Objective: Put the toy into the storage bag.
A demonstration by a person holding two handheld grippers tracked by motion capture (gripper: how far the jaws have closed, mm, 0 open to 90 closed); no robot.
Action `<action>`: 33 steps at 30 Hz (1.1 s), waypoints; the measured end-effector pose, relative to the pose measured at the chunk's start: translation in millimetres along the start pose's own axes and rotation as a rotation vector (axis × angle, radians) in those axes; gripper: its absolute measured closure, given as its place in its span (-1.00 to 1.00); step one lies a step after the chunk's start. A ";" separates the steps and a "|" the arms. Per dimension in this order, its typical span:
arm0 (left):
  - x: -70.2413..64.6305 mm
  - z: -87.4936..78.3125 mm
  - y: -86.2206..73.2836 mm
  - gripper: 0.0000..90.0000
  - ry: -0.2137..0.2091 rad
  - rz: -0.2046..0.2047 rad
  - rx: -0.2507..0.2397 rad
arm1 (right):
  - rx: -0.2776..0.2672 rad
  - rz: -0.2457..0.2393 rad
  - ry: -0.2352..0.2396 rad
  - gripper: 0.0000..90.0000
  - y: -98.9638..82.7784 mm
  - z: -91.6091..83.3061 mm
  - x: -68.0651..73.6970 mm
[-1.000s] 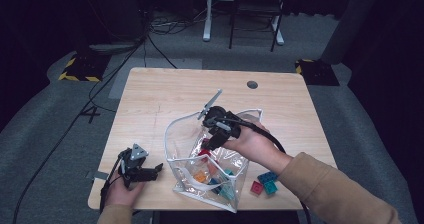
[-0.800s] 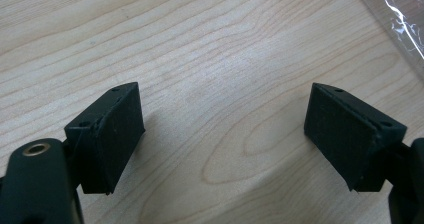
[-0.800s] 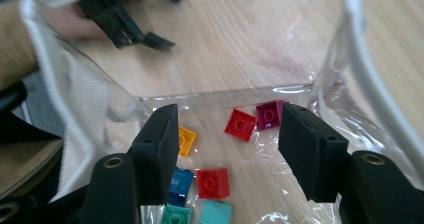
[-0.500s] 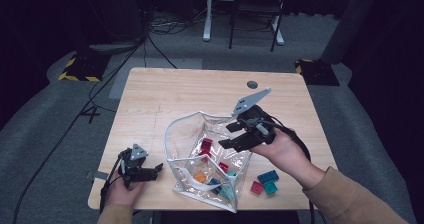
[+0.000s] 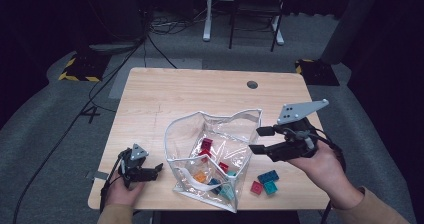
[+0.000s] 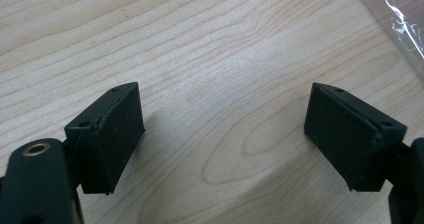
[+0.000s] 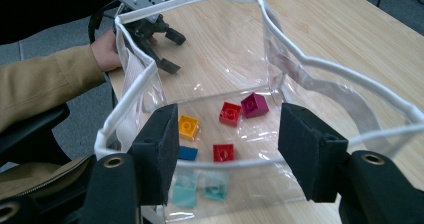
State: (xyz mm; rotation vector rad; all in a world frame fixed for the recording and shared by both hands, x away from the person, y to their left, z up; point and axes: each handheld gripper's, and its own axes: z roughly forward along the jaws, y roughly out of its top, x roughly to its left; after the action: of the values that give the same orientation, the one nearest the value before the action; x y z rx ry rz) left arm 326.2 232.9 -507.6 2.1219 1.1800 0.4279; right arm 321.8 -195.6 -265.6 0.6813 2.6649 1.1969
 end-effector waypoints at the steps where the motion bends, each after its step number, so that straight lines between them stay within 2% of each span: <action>1: 0.0 0.1 0.0 -0.63 0.001 0.000 -0.001 | -0.001 0.004 -0.001 -0.07 -3.1 -2.7 -0.6; 6: 0.2 0.2 0.1 -0.63 0.003 0.004 -0.003 | -0.015 0.027 -0.019 -0.10 -19.2 -16.2 -2.9; 10: 0.1 0.1 0.0 -0.63 0.002 0.002 -0.002 | -0.036 0.039 -0.050 -0.10 -34.2 -23.7 -4.0; 14: 0.3 0.1 0.1 -0.63 0.002 0.003 -0.001 | -0.018 0.032 -0.095 -0.11 -50.4 -23.1 -3.4; 17: 0.2 0.2 0.0 -0.63 0.003 0.003 -0.003 | -0.025 0.055 -0.095 -0.11 -62.9 -22.1 -4.4; 22: 0.0 0.1 0.0 -0.63 0.002 0.002 -0.002 | -0.045 0.095 -0.106 -0.11 -86.8 -17.9 -5.3; 29: 0.1 0.2 0.0 -0.63 0.003 0.003 -0.003 | -0.036 0.144 -0.121 -0.11 -121.2 -1.3 -4.5; 33: 0.1 0.2 0.0 -0.63 0.003 0.003 -0.003 | -0.029 0.151 -0.128 -0.11 -136.7 9.4 -3.2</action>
State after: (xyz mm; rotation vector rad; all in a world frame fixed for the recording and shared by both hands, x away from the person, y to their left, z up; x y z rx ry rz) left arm 326.4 232.9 -507.7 2.1215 1.1774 0.4343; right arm 280.4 -270.1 -372.8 0.9351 2.5244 1.1813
